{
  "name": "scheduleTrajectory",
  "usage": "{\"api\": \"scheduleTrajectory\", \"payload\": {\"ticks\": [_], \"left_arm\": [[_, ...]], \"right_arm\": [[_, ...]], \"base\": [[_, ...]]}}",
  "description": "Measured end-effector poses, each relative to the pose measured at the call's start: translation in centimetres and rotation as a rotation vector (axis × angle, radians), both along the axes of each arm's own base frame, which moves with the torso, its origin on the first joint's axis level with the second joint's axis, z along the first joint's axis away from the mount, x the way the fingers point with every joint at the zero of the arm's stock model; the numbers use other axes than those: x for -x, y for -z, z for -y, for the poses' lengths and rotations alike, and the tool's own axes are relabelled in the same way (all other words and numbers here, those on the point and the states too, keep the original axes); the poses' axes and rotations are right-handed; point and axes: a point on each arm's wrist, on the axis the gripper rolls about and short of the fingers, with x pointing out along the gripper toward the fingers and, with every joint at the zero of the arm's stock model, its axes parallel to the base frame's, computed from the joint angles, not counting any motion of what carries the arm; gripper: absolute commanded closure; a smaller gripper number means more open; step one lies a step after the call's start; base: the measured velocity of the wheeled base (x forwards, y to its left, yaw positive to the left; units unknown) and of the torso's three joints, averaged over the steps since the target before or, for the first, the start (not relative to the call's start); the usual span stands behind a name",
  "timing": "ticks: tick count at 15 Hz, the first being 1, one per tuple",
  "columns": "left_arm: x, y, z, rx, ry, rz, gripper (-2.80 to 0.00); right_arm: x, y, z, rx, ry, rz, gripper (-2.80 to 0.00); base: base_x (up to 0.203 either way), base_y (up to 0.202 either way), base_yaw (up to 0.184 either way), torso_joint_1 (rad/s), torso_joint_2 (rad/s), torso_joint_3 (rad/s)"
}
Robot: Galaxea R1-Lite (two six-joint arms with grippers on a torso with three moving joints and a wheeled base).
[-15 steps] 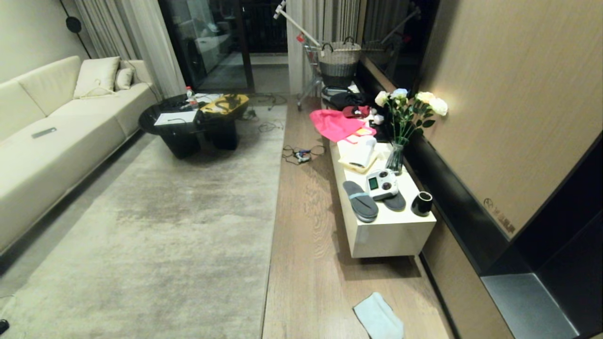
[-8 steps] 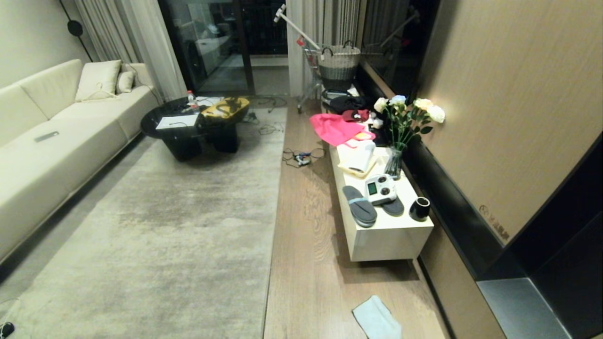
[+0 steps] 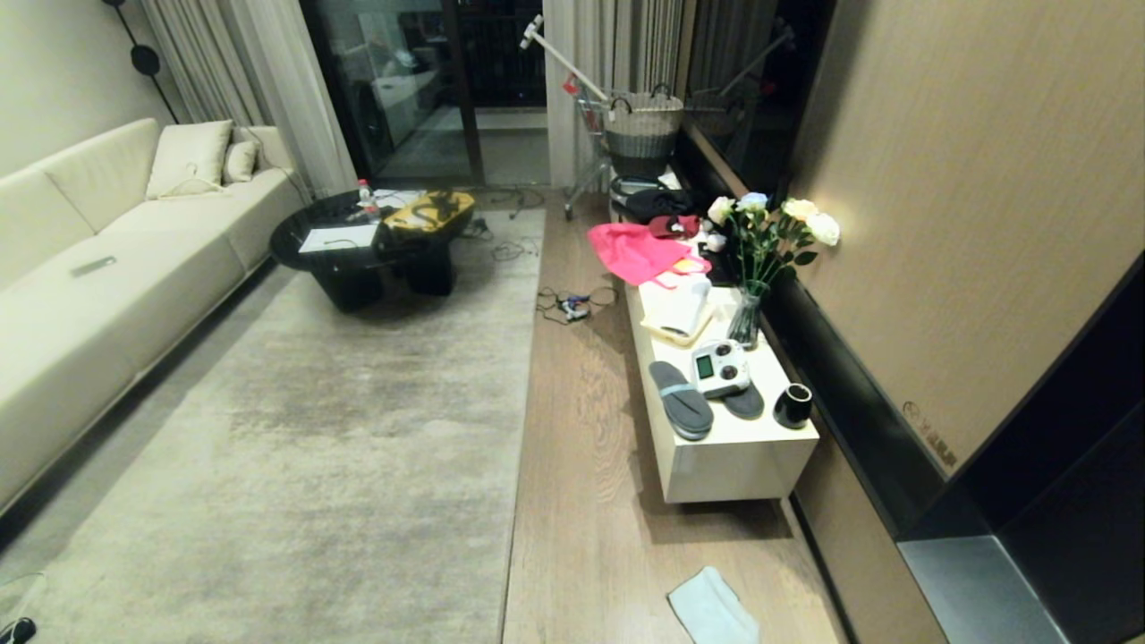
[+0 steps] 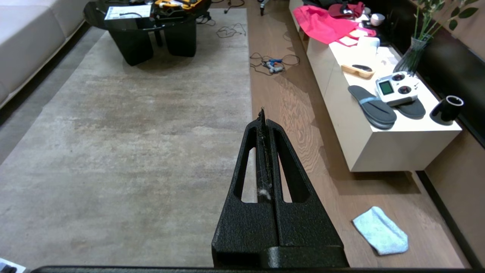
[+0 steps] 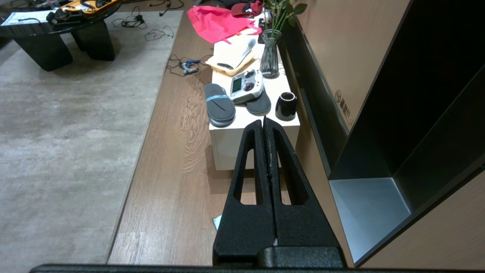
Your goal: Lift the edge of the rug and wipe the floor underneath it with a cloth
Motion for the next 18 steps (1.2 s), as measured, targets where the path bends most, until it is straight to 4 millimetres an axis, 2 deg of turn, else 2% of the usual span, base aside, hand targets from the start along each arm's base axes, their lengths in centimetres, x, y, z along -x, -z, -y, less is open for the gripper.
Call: {"api": "scheduleTrajectory", "payload": {"ticks": [18], "left_arm": [[0.0, 0.0, 0.0, 0.0, 0.001, 0.0, 0.0]], "right_arm": [[0.0, -0.02, 0.01, -0.035, 0.002, 0.002, 0.0]], "base": [[0.0, 0.0, 0.0, 0.002, -0.01, -0.004]]}}
